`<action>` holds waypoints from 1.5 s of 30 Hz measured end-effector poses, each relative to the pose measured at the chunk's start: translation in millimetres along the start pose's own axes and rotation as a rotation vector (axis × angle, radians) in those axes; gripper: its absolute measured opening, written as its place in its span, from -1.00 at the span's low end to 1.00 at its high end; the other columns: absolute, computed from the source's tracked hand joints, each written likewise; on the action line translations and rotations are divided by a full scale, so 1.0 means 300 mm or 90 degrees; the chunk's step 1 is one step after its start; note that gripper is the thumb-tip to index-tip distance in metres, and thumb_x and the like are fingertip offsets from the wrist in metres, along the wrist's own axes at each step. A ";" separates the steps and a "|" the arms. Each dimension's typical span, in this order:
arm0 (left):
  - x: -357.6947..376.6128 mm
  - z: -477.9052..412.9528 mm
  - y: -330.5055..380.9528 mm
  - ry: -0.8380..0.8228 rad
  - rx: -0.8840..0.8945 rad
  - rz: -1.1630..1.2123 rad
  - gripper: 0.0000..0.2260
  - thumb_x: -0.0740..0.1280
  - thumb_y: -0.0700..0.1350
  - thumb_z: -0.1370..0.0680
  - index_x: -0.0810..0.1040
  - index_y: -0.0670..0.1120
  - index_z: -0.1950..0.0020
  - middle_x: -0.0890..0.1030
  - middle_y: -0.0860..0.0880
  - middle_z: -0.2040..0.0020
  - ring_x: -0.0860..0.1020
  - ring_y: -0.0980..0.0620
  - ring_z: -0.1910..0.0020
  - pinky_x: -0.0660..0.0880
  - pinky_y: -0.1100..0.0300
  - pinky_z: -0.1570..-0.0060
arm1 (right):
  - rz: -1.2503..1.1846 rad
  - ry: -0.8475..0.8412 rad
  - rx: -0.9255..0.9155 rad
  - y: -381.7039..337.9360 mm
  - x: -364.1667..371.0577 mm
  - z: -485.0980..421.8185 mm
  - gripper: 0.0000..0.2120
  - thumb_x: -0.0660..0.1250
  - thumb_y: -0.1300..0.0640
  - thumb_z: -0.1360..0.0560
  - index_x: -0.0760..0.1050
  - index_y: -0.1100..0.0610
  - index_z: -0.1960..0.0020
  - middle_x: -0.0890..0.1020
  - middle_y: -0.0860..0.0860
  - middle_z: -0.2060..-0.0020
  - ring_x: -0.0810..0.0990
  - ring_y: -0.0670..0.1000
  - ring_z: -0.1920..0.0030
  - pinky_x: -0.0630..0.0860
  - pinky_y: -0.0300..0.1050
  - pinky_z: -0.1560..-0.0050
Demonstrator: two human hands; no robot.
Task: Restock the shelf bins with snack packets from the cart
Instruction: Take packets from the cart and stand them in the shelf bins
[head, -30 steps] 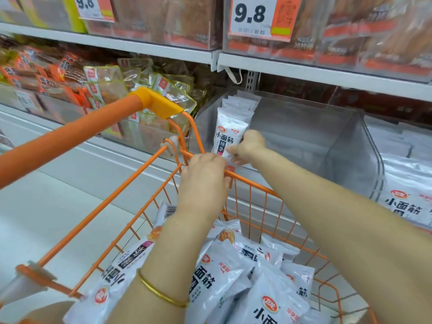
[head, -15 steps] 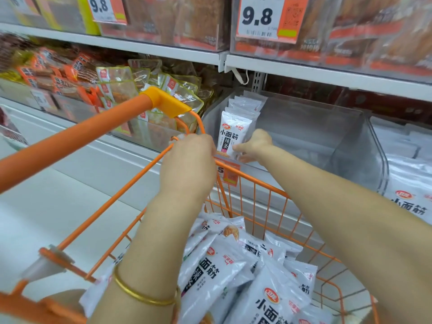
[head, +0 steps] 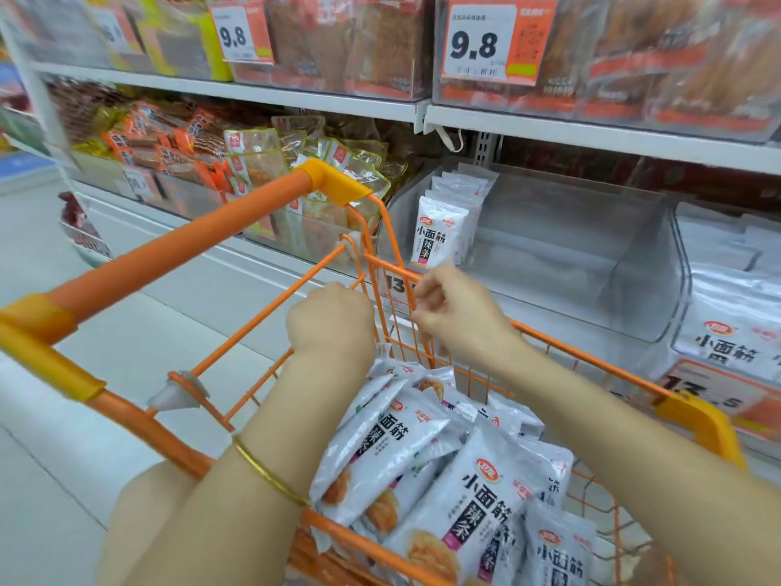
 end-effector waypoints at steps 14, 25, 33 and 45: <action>0.037 0.011 0.008 0.035 0.028 0.168 -0.68 0.20 -0.39 -0.50 0.47 -0.17 -0.22 0.51 -0.19 -0.17 0.48 -0.20 -0.16 0.45 0.03 -0.03 | -0.125 -0.053 0.100 0.077 0.012 0.072 -0.85 0.24 0.33 -0.53 0.37 0.11 0.03 0.58 0.05 0.37 0.56 -0.06 0.44 0.53 -0.15 0.43; -0.132 0.025 -0.061 0.317 -0.020 0.665 -0.69 0.08 -0.39 -0.51 0.52 -0.09 -0.04 0.49 -0.02 -0.02 0.42 0.04 0.05 0.25 0.22 0.19 | -0.333 0.063 0.180 0.101 -0.120 0.042 -0.77 0.10 0.43 -0.55 0.39 0.14 0.10 0.54 0.17 0.18 0.59 -0.01 0.37 0.53 -0.19 0.50; -0.048 -0.029 0.045 0.157 -0.052 1.030 -0.76 0.17 -0.35 -0.56 0.44 -0.01 0.11 0.49 -0.02 0.12 0.47 0.03 0.22 0.38 0.18 0.31 | -0.778 -0.143 0.079 0.056 -0.152 0.044 -0.70 0.22 0.48 -0.38 0.49 0.21 -0.03 0.65 0.09 0.18 0.64 0.01 0.24 0.54 -0.25 0.35; -0.045 -0.148 0.152 -0.092 -0.080 1.094 -0.83 0.07 -0.29 -0.61 0.44 -0.19 0.05 0.57 -0.18 0.15 0.59 -0.02 0.36 0.59 0.11 0.39 | -0.620 0.014 0.131 0.093 -0.279 -0.189 -0.96 0.32 0.19 -0.47 0.48 0.10 0.15 0.58 -0.04 0.40 0.34 -0.16 0.55 0.17 -0.38 0.61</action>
Point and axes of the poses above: each hand's wrist, its own z-axis away from the middle knuckle, its own x-axis out of the palm, y = z × x, the point moved 2 cm from there along -z, towards the middle knuckle
